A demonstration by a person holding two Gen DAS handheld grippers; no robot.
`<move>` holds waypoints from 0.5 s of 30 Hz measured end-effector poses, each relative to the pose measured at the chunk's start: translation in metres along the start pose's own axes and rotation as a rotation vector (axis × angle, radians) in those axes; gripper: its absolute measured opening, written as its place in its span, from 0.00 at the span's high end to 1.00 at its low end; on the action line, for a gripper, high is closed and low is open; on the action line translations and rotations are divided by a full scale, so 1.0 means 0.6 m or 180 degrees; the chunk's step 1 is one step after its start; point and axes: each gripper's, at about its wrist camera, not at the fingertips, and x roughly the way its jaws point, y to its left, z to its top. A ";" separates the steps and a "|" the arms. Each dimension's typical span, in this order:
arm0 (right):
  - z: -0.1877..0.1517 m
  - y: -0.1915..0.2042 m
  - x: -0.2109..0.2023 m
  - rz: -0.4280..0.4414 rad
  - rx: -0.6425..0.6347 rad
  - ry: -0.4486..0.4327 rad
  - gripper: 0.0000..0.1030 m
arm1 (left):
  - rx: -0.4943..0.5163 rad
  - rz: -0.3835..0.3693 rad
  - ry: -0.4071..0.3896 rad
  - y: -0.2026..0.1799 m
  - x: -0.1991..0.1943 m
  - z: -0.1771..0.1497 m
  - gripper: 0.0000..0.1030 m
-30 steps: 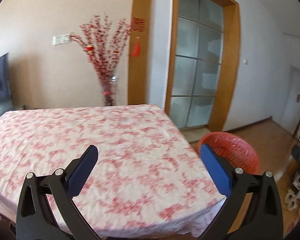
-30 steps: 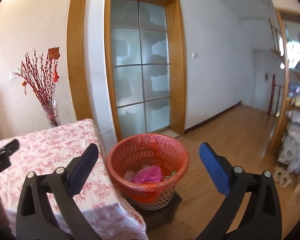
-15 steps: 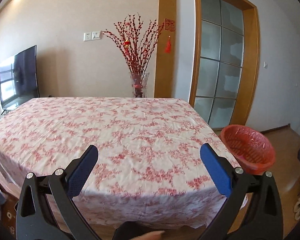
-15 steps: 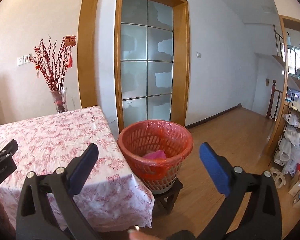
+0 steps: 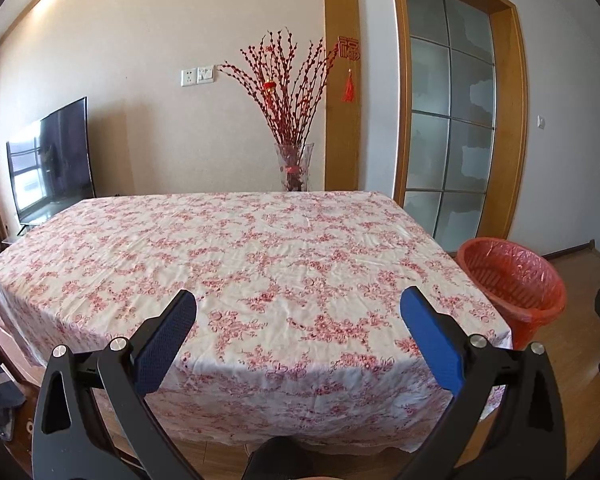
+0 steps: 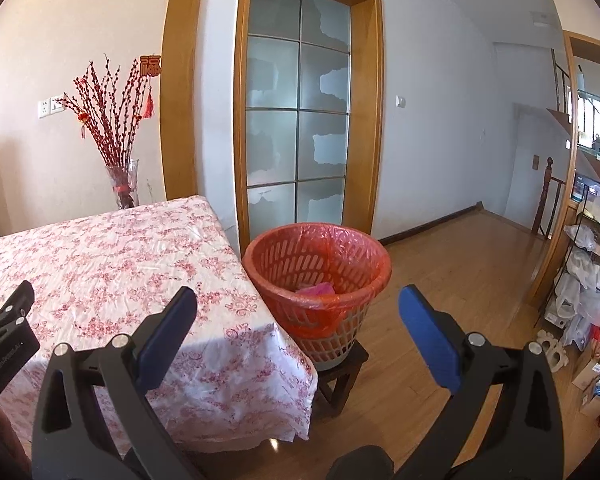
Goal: Collect trash
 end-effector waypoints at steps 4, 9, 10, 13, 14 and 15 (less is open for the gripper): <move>-0.008 -0.001 0.008 -0.0056 0.0007 0.0107 0.04 | 0.0004 0.0014 0.0074 0.000 0.003 -0.005 0.03; -0.017 -0.002 0.011 -0.0108 0.0035 0.0186 0.04 | -0.0022 0.0072 0.0142 0.001 0.001 -0.011 0.03; -0.018 -0.002 0.010 -0.0111 0.0035 0.0190 0.04 | -0.0028 0.0076 0.0151 0.001 0.001 -0.012 0.03; -0.022 0.000 0.007 -0.0117 0.0030 0.0204 0.04 | -0.0022 0.0091 0.0159 0.001 -0.004 -0.016 0.03; -0.024 0.002 0.004 -0.0117 0.0020 0.0201 0.04 | -0.0020 0.0095 0.0159 0.002 -0.006 -0.017 0.03; -0.026 0.004 0.001 -0.0126 0.0008 0.0198 0.04 | -0.0021 0.0095 0.0160 0.003 -0.007 -0.017 0.03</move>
